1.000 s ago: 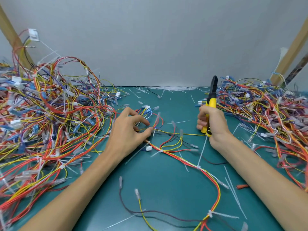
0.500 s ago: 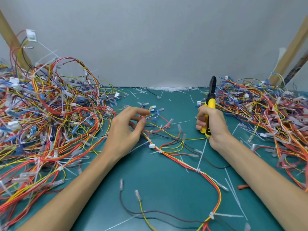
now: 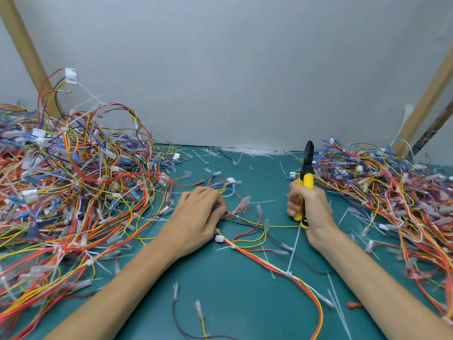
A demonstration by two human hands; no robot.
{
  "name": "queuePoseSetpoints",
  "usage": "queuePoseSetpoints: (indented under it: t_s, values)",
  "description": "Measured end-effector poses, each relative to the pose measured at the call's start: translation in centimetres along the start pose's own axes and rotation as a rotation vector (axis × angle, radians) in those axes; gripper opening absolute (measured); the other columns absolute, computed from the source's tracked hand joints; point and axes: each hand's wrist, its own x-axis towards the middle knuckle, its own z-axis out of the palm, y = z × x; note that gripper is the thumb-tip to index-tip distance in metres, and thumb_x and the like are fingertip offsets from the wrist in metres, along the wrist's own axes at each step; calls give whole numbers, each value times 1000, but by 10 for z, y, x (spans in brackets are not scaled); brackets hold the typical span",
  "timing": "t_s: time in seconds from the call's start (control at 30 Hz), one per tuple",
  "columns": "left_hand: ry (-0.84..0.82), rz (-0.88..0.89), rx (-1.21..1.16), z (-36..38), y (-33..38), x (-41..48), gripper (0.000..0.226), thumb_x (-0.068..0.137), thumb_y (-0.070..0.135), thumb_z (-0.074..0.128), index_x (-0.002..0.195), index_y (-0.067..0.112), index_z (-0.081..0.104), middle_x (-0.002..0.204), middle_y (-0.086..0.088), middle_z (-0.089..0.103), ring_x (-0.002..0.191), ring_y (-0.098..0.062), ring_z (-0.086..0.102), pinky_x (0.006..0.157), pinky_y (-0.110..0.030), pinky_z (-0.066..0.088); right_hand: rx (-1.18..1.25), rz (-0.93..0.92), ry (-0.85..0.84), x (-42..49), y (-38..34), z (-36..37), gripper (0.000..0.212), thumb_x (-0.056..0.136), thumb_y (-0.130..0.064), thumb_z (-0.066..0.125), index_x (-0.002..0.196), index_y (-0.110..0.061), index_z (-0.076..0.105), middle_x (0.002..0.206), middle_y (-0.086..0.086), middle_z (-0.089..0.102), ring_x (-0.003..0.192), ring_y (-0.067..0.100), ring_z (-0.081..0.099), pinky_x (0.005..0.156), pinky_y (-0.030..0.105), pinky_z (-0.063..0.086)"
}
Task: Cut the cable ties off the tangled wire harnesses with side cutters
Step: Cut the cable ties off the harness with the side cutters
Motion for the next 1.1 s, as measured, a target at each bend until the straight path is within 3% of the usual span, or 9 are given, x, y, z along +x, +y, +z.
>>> queuePoseSetpoints:
  t_s: [0.17, 0.3, 0.4, 0.5, 0.6, 0.67, 0.83, 0.93, 1.1]
  values:
    - [137, -113, -217, -2, 0, 1, 15, 97, 23, 57, 83, 27, 52, 73, 9, 61, 75, -11, 57, 70, -31, 42, -134, -138, 29, -7, 5, 4, 12, 60, -15, 55, 67, -17, 45, 56, -4, 32, 52, 15, 28, 47, 27, 24]
    - [183, -190, -203, -1, -2, 1, 16, 95, 27, 60, 79, 25, 59, 67, 8, 63, 74, -14, 56, 71, -31, 40, -747, -542, 130, -15, 6, 5, 26, 66, -31, 57, 84, -22, 42, 60, -7, 43, 55, 10, 40, 53, 27, 32]
    - [239, -255, -139, 0, -4, 2, 17, 95, 30, 58, 83, 19, 61, 68, 5, 63, 77, -19, 57, 75, -39, 44, -1047, -691, 81, -26, 6, 13, 44, 68, -43, 63, 103, -29, 40, 82, -15, 50, 71, 13, 48, 60, 28, 34]
    - [299, -314, -81, -1, -4, 2, 18, 96, 34, 55, 89, 18, 60, 75, 5, 63, 81, -23, 58, 75, -42, 46, -1053, -779, -42, -35, 12, 23, 45, 74, -48, 68, 108, -30, 46, 96, -14, 50, 84, 7, 51, 68, 28, 42]
    - [332, -340, -65, -4, -2, 1, 17, 96, 37, 55, 91, 21, 58, 83, 4, 64, 84, -23, 60, 76, -43, 47, -1047, -899, -59, -37, 11, 26, 43, 77, -53, 65, 112, -29, 58, 100, -10, 53, 90, 12, 55, 78, 31, 46]
    - [347, -313, -70, -6, -2, 1, 14, 96, 33, 57, 91, 20, 60, 82, 6, 64, 85, -22, 60, 81, -42, 45, -1106, -914, -43, -36, 10, 26, 48, 79, -58, 62, 116, -28, 63, 102, -8, 56, 93, 15, 57, 81, 33, 45]
    - [357, -258, -47, -8, -4, 2, 9, 96, 30, 57, 92, 23, 60, 87, 8, 64, 98, -18, 54, 85, -28, 30, -1204, -736, -17, -33, 14, 24, 48, 76, -58, 70, 117, -32, 68, 99, -9, 62, 93, 16, 59, 80, 31, 45]
    - [346, -237, -15, -8, -5, 1, 9, 96, 30, 56, 92, 23, 59, 86, 8, 64, 97, -18, 53, 84, -30, 31, -1141, -653, -74, -32, 12, 24, 45, 75, -62, 67, 114, -40, 67, 99, -17, 63, 95, 6, 58, 73, 23, 40]
    - [348, -269, 32, -8, -4, 0, 10, 97, 30, 56, 92, 21, 60, 78, 8, 65, 87, -20, 57, 80, -36, 35, -1083, -637, -87, -32, 13, 22, 40, 73, -62, 67, 109, -44, 67, 96, -21, 64, 91, 1, 57, 72, 21, 40]
